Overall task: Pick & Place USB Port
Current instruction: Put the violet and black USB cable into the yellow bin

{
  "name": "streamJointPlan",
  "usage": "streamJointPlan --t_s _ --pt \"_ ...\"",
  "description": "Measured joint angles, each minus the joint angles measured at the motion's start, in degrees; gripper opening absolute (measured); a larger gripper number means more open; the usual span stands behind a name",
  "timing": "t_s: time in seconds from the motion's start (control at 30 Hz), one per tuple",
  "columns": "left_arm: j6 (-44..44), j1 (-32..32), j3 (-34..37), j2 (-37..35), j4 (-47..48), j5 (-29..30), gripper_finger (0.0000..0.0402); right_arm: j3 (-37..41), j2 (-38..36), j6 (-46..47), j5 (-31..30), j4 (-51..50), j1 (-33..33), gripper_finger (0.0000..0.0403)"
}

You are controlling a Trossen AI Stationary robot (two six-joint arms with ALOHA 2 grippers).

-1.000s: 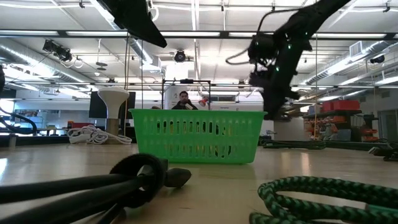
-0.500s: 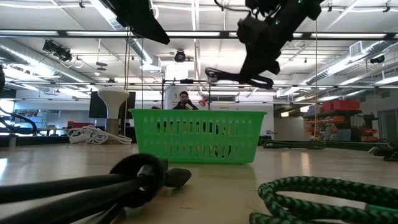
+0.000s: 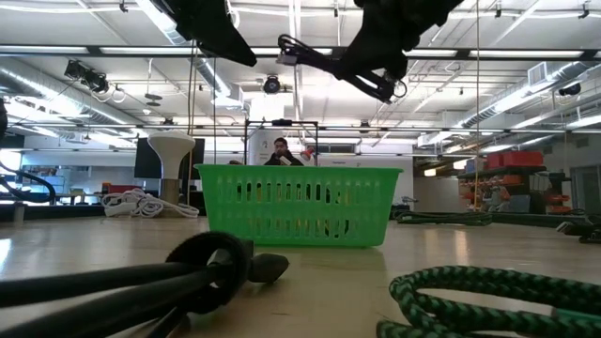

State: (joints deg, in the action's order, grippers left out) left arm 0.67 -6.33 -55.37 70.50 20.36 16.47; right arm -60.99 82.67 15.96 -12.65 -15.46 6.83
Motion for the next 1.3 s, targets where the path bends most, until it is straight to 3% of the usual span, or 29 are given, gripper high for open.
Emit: streamJointPlan --t_s 0.2,1.3 --pt "0.0 0.0 0.0 0.0 0.0 0.0 0.0083 0.0 0.0 -1.5 -4.8 0.9 1.5 0.0008" --pt "0.0 0.0 0.0 0.0 -0.4 0.0 0.0083 0.0 11.8 -4.5 -4.4 10.3 1.5 0.0008"
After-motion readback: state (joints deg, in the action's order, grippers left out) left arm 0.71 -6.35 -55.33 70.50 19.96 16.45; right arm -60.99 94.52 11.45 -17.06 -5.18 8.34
